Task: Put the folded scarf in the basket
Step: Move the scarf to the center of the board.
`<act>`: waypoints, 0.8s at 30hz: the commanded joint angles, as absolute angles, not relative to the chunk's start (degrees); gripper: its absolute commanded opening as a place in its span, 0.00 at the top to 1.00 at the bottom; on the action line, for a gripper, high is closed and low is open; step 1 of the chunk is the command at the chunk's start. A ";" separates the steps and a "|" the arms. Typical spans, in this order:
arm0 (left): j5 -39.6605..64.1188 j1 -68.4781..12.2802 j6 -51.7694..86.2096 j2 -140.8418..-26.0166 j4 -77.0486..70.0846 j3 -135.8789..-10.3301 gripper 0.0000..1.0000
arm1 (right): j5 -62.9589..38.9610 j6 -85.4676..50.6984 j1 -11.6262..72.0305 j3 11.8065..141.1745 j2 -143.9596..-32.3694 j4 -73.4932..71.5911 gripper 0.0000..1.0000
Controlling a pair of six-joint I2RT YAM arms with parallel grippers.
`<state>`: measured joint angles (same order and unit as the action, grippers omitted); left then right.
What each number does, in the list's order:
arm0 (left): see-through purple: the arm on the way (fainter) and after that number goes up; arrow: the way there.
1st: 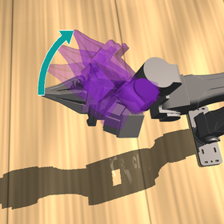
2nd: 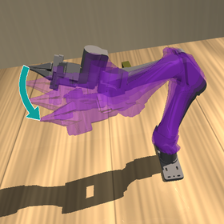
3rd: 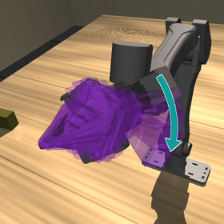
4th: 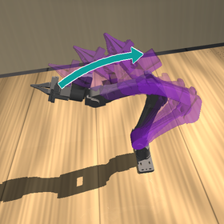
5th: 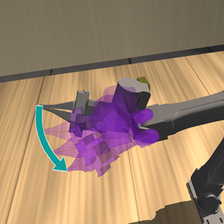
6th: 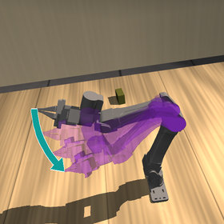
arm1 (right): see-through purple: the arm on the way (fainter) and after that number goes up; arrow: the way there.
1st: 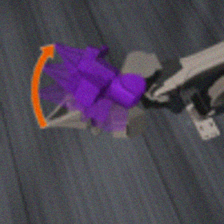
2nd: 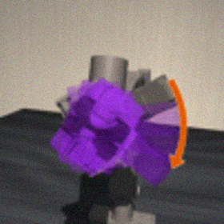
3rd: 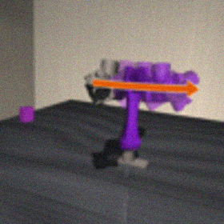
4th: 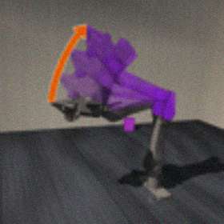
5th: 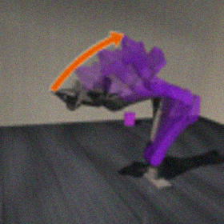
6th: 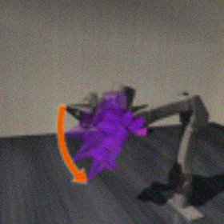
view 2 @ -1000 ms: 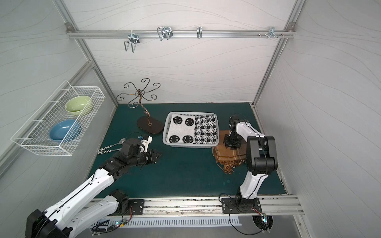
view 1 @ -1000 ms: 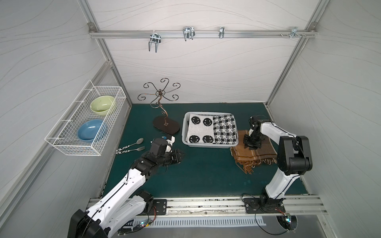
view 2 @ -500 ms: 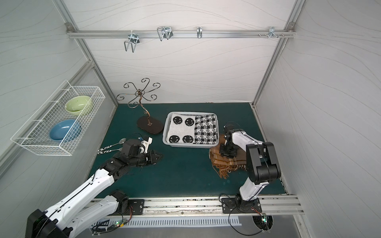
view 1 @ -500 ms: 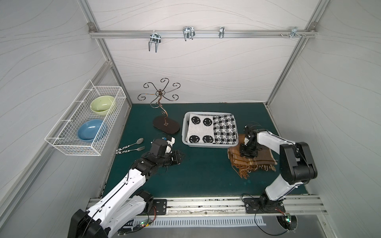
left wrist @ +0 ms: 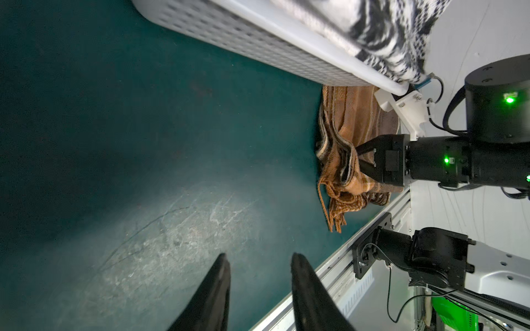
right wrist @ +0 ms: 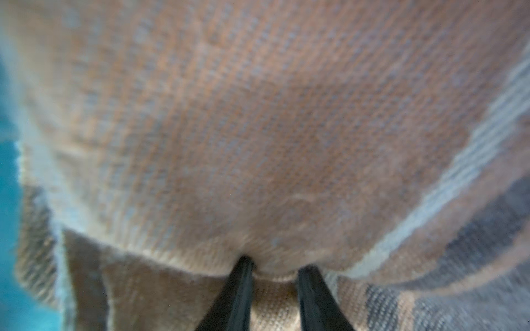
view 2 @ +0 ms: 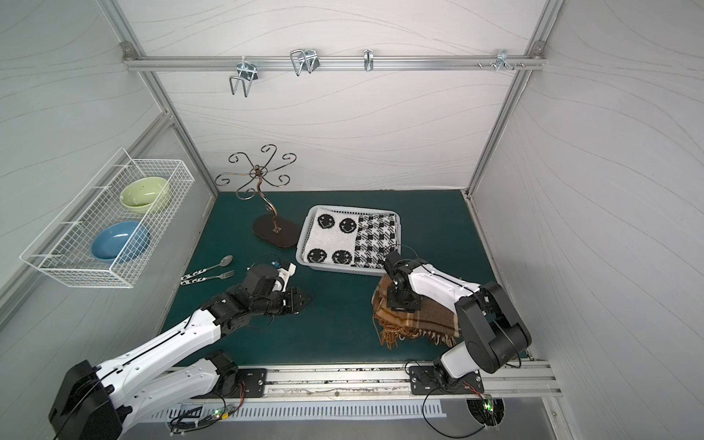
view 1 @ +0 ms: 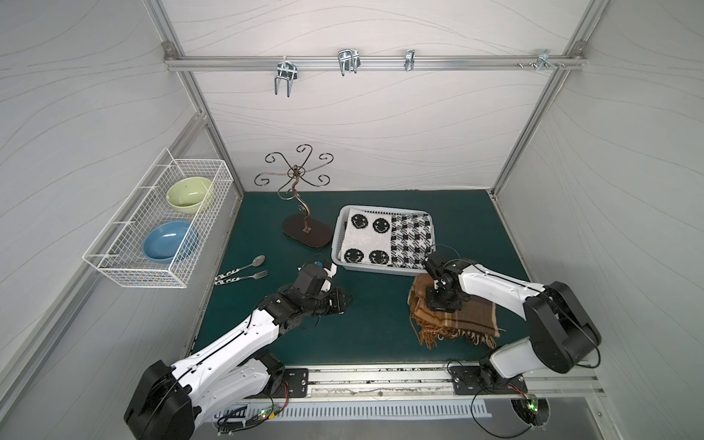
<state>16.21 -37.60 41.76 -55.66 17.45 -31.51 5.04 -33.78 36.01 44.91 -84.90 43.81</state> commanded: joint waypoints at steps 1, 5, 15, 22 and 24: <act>12.41 -39.43 42.71 -56.33 12.48 -31.85 0.60 | 2.93 -36.08 40.47 42.66 -86.46 48.70 0.71; 11.49 -39.55 42.76 -57.02 11.97 -31.55 0.57 | 1.82 -34.50 43.02 45.05 -89.33 49.86 0.70; 10.17 -43.86 45.27 -61.96 3.83 -30.73 0.47 | 2.73 -37.83 52.30 44.49 -87.40 49.46 0.71; 11.34 -44.66 45.77 -66.84 -0.44 -29.53 0.40 | -0.31 -39.35 57.69 42.39 -86.97 39.71 0.71; 11.08 -45.50 46.11 -67.96 -1.79 -29.21 0.39 | 0.35 -39.52 59.15 43.59 -87.86 38.34 0.72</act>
<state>11.07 -44.47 45.50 -66.92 3.36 -29.65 5.37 -38.48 56.75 45.04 -85.23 45.17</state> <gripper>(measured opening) 0.612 0.285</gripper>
